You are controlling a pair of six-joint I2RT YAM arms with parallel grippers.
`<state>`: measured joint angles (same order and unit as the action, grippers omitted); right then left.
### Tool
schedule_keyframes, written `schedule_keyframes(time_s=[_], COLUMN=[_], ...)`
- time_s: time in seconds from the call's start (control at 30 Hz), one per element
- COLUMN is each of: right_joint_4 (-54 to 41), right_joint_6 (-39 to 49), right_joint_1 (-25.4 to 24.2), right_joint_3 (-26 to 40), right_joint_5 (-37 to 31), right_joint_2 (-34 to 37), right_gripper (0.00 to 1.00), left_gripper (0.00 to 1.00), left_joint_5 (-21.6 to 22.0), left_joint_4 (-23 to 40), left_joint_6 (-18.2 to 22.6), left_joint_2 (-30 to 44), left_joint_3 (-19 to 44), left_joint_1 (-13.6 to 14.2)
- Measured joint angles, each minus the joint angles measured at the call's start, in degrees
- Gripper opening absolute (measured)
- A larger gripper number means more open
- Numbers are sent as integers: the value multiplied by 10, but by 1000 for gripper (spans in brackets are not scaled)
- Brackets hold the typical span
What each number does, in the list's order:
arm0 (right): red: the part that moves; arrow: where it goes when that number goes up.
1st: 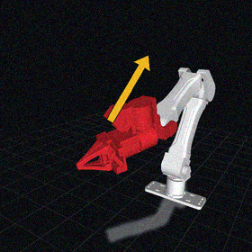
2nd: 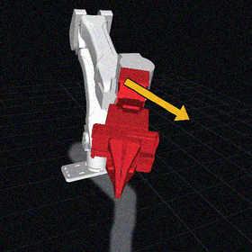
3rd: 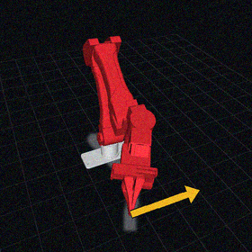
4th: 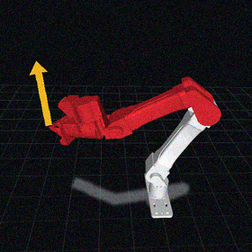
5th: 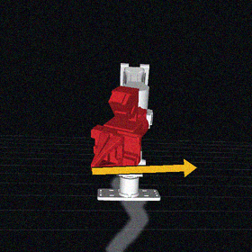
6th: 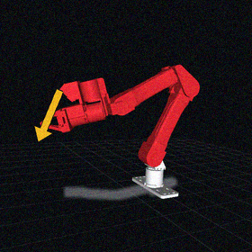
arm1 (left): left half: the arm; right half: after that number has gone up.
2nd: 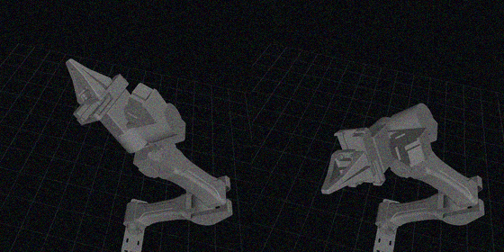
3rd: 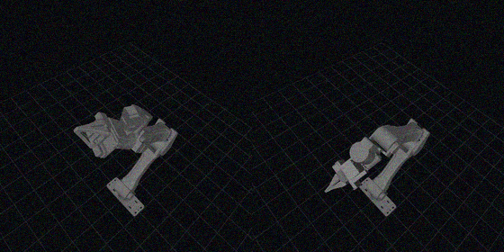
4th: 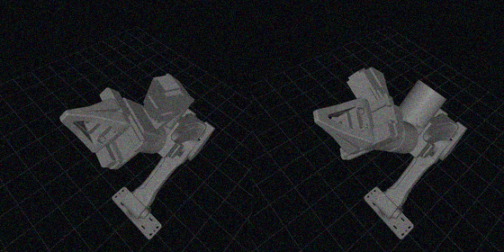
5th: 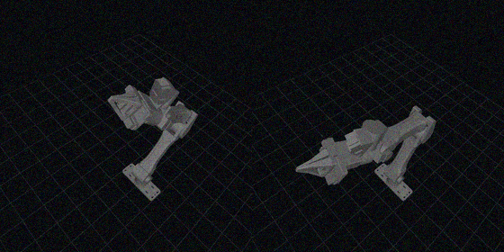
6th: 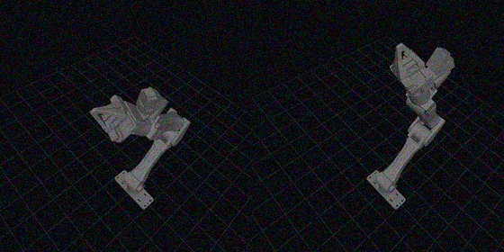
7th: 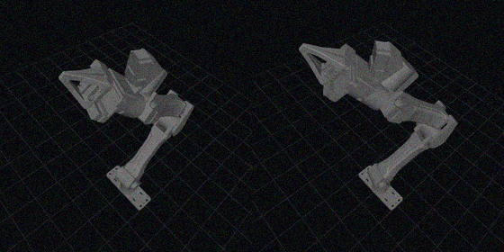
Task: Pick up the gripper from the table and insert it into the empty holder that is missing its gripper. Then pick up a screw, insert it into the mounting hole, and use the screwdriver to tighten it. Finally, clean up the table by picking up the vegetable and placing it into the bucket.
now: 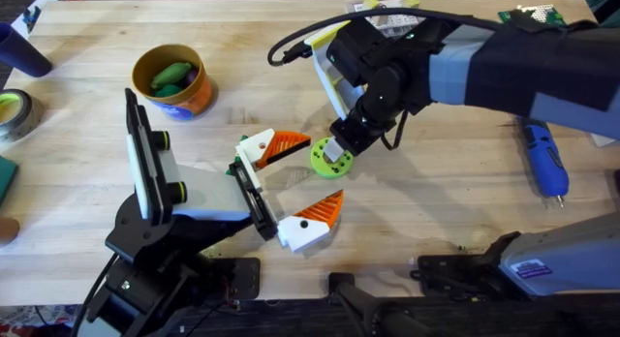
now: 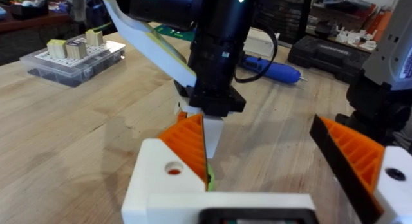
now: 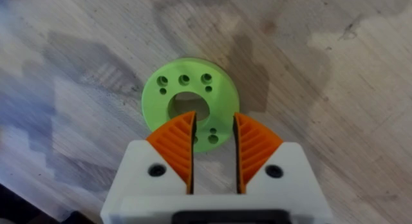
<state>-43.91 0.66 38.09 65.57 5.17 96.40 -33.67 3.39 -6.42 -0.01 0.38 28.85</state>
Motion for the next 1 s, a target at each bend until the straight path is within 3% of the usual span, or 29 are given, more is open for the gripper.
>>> schedule_keyframes(time_s=[0.37,0.73,0.87,1.0], right_joint_4=[-29,-104,-108,-79], right_joint_6=[-15,-30,-46,-70], right_joint_1=[-18,-68,-66,-55], right_joint_3=[5,25,16,-33], right_joint_5=[4,4,5,5], right_joint_2=[-16,-242,-289,-317], right_gripper=[334,334,334,334], left_gripper=[988,988,988,988], left_joint_5=[1,2,2,2], left_joint_4=[-2,-2,-2,-2], left_joint_6=[0,0,0,0], left_joint_2=[0,0,0,0], left_joint_3=[0,0,0,0], left_joint_1=[0,0,0,0])
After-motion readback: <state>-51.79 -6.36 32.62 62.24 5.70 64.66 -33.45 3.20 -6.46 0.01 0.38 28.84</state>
